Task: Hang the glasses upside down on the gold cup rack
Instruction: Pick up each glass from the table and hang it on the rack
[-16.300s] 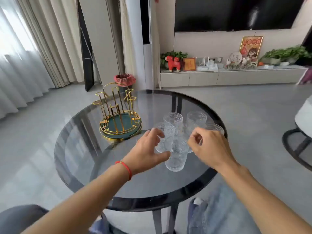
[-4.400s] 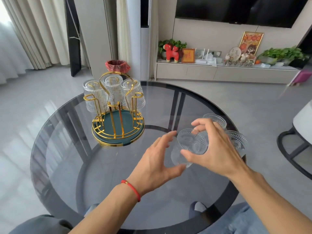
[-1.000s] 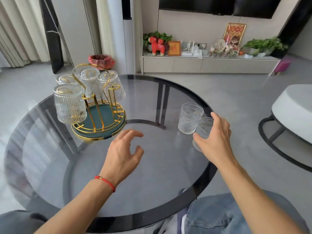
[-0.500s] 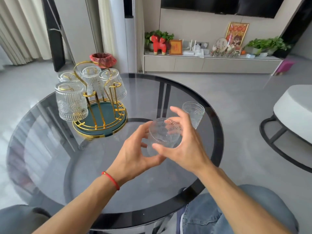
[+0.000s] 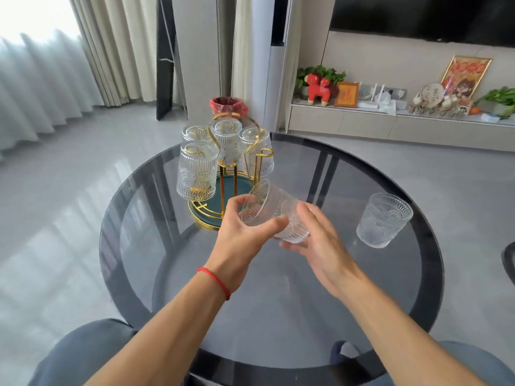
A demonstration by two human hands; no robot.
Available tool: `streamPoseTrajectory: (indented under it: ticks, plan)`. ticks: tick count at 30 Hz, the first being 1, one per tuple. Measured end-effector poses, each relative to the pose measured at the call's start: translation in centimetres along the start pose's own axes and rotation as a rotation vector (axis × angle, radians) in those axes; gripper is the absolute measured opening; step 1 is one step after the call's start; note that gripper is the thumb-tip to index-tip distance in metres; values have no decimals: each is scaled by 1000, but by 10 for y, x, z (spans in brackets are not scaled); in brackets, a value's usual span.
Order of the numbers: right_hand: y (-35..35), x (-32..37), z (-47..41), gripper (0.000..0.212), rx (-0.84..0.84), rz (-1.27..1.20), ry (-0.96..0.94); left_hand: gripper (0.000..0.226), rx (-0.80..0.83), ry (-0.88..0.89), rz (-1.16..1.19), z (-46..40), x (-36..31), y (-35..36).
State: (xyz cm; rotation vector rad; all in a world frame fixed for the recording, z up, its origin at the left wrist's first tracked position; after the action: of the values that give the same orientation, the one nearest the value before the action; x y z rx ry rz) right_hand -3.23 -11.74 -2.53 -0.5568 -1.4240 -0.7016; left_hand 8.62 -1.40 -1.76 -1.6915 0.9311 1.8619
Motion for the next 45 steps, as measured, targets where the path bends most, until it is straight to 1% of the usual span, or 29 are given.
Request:
streamPoseTrajectory:
  ticks: [2,4,6,7,8,10,11,12,14,16,20,29,37,42,44,45]
  plan:
    - [4,4,-4,49,-61,-84,-34,92,26,-26,22,-2,-3,-1]
    - [3,11,-8,55,-158,-120,-97,101,28,-11,-124,-4,-6,-3]
    - [-2,23,-14,62,-281,-40,-175,104,16,-1,-307,-6,-8,-6]
    - [-5,31,-18,64,-340,26,-222,98,13,8,-412,-7,-8,-9]
    - [-9,40,-23,67,-392,86,-275,87,16,37,-549,-9,-6,-11]
    - [-14,59,-36,73,-470,191,-373,65,47,147,-937,-10,-2,-14]
    - [-15,69,-43,76,-495,242,-410,60,71,189,-1121,-10,0,-15]
    - [-14,78,-50,79,-507,295,-438,59,91,196,-1267,-9,4,-15]
    - [-10,93,-62,84,-501,394,-472,62,128,146,-1429,-8,12,-15]
    - [-1,101,-70,85,-471,479,-487,63,165,117,-1461,-8,16,-16]
    - [21,97,-78,85,-409,596,-524,61,195,120,-1495,-11,17,-17]
    - [47,72,-95,80,-297,753,-546,52,197,156,-1540,-11,17,-21]
    - [43,54,-101,80,-291,796,-534,48,193,146,-1540,-11,18,-20]
    - [38,48,-96,83,-233,828,-512,47,190,140,-1523,-11,17,-20]
    - [34,45,-88,80,-218,824,-517,45,168,152,-1481,-11,15,-17]
    - [29,44,-82,75,-221,825,-529,43,147,176,-1443,-11,14,-15]
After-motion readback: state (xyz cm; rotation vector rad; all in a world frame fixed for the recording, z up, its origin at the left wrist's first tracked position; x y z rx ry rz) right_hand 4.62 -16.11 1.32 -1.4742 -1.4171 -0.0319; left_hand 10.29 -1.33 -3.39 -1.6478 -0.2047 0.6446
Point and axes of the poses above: each hand's wrist, its own z-axis away from the middle knuckle, its own y-axis out of the palm, x = y × z, the point moved 1 cm from there along -z, towards the middle knuckle, and after that the axes turned 1 degree about y, right-handed, at the moved point
